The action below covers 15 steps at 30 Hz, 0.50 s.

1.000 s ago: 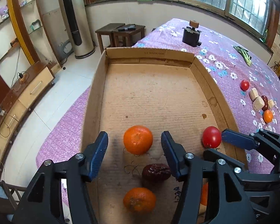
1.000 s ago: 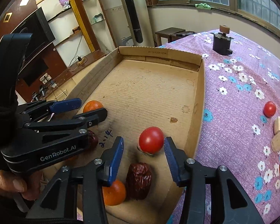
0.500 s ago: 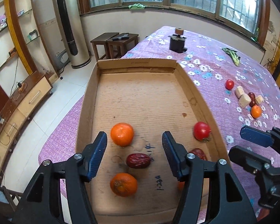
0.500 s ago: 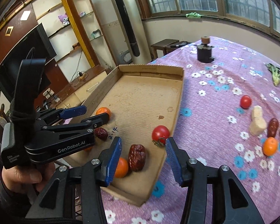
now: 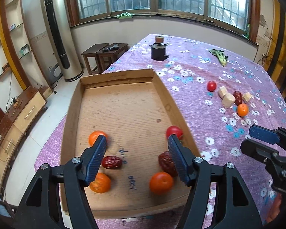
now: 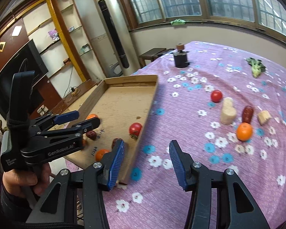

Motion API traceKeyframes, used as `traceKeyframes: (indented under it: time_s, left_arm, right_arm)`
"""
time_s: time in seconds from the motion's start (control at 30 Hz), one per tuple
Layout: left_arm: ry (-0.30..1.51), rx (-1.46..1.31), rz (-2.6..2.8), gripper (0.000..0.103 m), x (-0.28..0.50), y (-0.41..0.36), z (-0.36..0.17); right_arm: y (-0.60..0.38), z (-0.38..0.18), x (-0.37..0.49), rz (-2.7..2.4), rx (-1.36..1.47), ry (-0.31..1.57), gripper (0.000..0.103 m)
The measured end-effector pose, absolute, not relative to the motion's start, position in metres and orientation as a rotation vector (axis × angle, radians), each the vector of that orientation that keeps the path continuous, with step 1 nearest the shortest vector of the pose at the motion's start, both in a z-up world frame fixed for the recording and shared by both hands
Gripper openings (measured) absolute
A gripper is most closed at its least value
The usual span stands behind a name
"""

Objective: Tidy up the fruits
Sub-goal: 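Move both tools back over the remaining items on the tablecloth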

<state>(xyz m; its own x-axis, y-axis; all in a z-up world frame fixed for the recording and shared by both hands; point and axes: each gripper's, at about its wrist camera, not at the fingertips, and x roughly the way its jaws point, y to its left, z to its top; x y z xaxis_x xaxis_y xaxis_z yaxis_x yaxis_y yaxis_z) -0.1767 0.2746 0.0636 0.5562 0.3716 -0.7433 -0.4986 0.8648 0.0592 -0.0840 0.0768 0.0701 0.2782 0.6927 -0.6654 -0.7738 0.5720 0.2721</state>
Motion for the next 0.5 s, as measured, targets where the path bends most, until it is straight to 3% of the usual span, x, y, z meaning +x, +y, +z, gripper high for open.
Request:
traceKeyframes:
  time_s: [0.5]
  left_arm:
    - [0.86,-0.138,0.441,0.066,-0.159,0.24,0.063]
  right_arm:
    - [0.018,0.066,-0.063,0.877,-0.049,0.841,0.05]
